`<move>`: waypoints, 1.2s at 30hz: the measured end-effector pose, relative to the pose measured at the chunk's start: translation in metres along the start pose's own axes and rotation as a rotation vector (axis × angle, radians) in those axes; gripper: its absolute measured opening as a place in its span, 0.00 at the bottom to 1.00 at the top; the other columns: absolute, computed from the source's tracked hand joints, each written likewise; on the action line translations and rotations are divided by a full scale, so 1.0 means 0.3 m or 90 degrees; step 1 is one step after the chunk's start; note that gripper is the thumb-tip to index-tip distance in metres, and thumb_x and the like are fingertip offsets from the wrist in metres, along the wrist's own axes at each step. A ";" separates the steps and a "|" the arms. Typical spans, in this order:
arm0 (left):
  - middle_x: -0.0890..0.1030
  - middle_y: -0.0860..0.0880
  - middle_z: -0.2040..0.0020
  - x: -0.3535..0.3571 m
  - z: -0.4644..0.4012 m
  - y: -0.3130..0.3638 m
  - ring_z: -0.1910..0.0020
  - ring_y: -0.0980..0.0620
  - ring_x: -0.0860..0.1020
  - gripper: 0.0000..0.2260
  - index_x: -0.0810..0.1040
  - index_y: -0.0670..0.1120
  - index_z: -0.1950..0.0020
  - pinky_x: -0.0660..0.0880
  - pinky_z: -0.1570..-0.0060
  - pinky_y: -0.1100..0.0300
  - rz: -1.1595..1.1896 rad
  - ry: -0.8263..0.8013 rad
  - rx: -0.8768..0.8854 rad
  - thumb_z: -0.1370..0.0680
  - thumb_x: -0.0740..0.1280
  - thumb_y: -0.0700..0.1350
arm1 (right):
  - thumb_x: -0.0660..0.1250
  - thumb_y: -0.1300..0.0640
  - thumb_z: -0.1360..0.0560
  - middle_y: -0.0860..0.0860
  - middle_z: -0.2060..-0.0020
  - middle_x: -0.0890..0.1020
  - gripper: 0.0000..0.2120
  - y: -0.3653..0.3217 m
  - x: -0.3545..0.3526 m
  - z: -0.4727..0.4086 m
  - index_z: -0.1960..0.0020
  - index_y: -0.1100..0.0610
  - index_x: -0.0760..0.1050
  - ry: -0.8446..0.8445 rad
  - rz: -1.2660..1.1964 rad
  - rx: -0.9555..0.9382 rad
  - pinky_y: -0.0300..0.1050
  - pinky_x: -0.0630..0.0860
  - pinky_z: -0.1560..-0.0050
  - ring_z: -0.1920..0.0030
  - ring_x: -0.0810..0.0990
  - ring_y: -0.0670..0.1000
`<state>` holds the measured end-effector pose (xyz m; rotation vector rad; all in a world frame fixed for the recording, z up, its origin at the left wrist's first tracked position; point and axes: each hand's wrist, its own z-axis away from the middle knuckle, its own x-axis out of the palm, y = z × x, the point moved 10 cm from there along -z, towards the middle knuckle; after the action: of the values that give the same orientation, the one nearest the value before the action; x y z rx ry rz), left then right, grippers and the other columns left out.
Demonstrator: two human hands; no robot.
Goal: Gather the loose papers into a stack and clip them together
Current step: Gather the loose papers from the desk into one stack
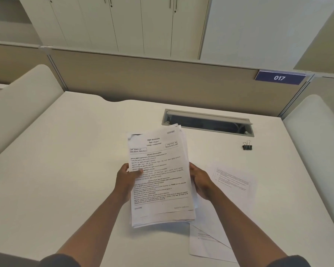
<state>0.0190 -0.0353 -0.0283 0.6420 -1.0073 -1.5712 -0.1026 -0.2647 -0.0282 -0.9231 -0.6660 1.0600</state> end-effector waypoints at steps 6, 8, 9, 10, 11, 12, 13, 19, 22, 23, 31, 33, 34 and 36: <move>0.84 0.50 0.50 0.030 0.021 0.132 0.52 0.45 0.84 0.13 0.75 0.48 0.45 0.81 0.49 0.43 -0.068 0.056 0.151 0.26 0.72 0.37 | 0.61 0.46 0.19 0.49 0.43 0.82 0.16 -0.189 -0.023 0.031 0.36 0.52 0.71 0.075 0.158 -0.188 0.46 0.82 0.48 0.45 0.83 0.51; 0.84 0.51 0.51 0.049 0.044 0.205 0.53 0.46 0.84 0.08 0.79 0.51 0.51 0.82 0.51 0.45 -0.125 0.070 0.233 0.25 0.72 0.39 | 0.62 0.51 0.19 0.50 0.44 0.81 0.12 -0.240 -0.031 0.035 0.37 0.52 0.69 0.126 0.230 -0.234 0.42 0.82 0.52 0.48 0.83 0.51; 0.84 0.52 0.52 0.058 0.056 0.235 0.52 0.47 0.84 0.07 0.79 0.51 0.51 0.82 0.51 0.47 -0.144 0.080 0.268 0.24 0.71 0.40 | 0.61 0.52 0.19 0.49 0.45 0.80 0.11 -0.255 -0.032 0.039 0.38 0.52 0.68 0.145 0.242 -0.250 0.38 0.80 0.55 0.49 0.82 0.48; 0.83 0.52 0.52 0.064 0.069 0.261 0.52 0.47 0.83 0.06 0.79 0.50 0.50 0.81 0.52 0.49 -0.152 0.094 0.298 0.24 0.71 0.40 | 0.59 0.53 0.18 0.49 0.46 0.79 0.10 -0.266 -0.028 0.045 0.37 0.53 0.67 0.154 0.236 -0.265 0.35 0.78 0.58 0.51 0.81 0.46; 0.83 0.53 0.52 0.067 0.079 0.277 0.51 0.47 0.82 0.06 0.78 0.49 0.48 0.80 0.52 0.51 -0.154 0.108 0.321 0.23 0.70 0.40 | 0.58 0.54 0.17 0.49 0.46 0.78 0.11 -0.269 -0.023 0.050 0.36 0.53 0.67 0.158 0.222 -0.279 0.33 0.77 0.59 0.50 0.80 0.45; 0.82 0.52 0.52 0.068 0.089 0.289 0.51 0.47 0.81 0.07 0.77 0.48 0.47 0.79 0.53 0.54 -0.154 0.121 0.339 0.23 0.70 0.40 | 0.57 0.55 0.17 0.49 0.45 0.78 0.12 -0.269 -0.018 0.052 0.35 0.53 0.67 0.163 0.208 -0.288 0.32 0.77 0.59 0.49 0.79 0.45; 0.81 0.51 0.52 0.070 0.098 0.294 0.51 0.47 0.80 0.07 0.76 0.47 0.47 0.78 0.54 0.56 -0.155 0.130 0.351 0.23 0.70 0.40 | 0.56 0.57 0.17 0.49 0.44 0.77 0.12 -0.265 -0.015 0.052 0.34 0.54 0.66 0.167 0.194 -0.294 0.33 0.77 0.57 0.47 0.79 0.46; 0.82 0.49 0.52 0.058 0.107 0.275 0.53 0.51 0.80 0.11 0.77 0.44 0.45 0.77 0.57 0.60 -0.161 0.129 0.357 0.26 0.73 0.40 | 0.57 0.54 0.17 0.49 0.46 0.77 0.09 -0.257 0.013 0.056 0.38 0.54 0.65 0.150 0.125 -0.308 0.48 0.83 0.49 0.46 0.80 0.50; 0.82 0.47 0.50 0.053 0.099 0.278 0.52 0.48 0.80 0.12 0.77 0.42 0.42 0.78 0.55 0.57 -0.170 0.131 0.359 0.25 0.72 0.40 | 0.58 0.56 0.17 0.48 0.46 0.77 0.09 -0.260 0.016 0.053 0.38 0.52 0.65 0.155 0.105 -0.311 0.47 0.83 0.49 0.46 0.80 0.50; 0.81 0.47 0.50 0.052 0.095 0.277 0.52 0.46 0.79 0.12 0.76 0.42 0.42 0.77 0.56 0.58 -0.168 0.134 0.356 0.24 0.71 0.41 | 0.58 0.56 0.17 0.48 0.46 0.78 0.09 -0.255 0.018 0.050 0.38 0.52 0.65 0.155 0.102 -0.309 0.47 0.83 0.49 0.46 0.80 0.50; 0.81 0.46 0.49 0.050 0.095 0.299 0.51 0.47 0.80 0.16 0.76 0.43 0.40 0.79 0.56 0.57 -0.165 0.108 0.384 0.26 0.73 0.41 | 0.63 0.50 0.20 0.45 0.44 0.80 0.13 -0.202 0.018 0.053 0.36 0.50 0.69 0.174 0.132 -0.318 0.44 0.82 0.48 0.44 0.81 0.48; 0.81 0.46 0.49 0.054 0.095 0.311 0.51 0.48 0.80 0.18 0.75 0.44 0.41 0.80 0.56 0.56 -0.156 0.089 0.399 0.28 0.75 0.43 | 0.65 0.50 0.22 0.46 0.43 0.79 0.15 -0.213 0.012 0.065 0.37 0.50 0.67 0.179 0.107 -0.337 0.46 0.82 0.47 0.44 0.81 0.50; 0.81 0.47 0.50 0.055 0.097 0.317 0.52 0.48 0.80 0.18 0.76 0.45 0.42 0.80 0.56 0.57 -0.154 0.085 0.405 0.30 0.75 0.44 | 0.66 0.51 0.23 0.47 0.43 0.80 0.16 -0.223 0.007 0.069 0.37 0.51 0.67 0.182 0.093 -0.347 0.47 0.82 0.47 0.44 0.81 0.51; 0.82 0.50 0.53 0.057 0.103 0.333 0.54 0.50 0.81 0.16 0.77 0.45 0.44 0.79 0.59 0.59 -0.152 0.085 0.416 0.30 0.73 0.45 | 0.66 0.51 0.23 0.48 0.44 0.80 0.16 -0.242 -0.001 0.066 0.37 0.51 0.68 0.183 0.074 -0.357 0.47 0.83 0.49 0.44 0.82 0.53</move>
<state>0.0393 -0.0466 0.0751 1.3382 -1.3899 -1.3620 -0.0876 -0.2732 0.0451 -1.5841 -0.6839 0.8261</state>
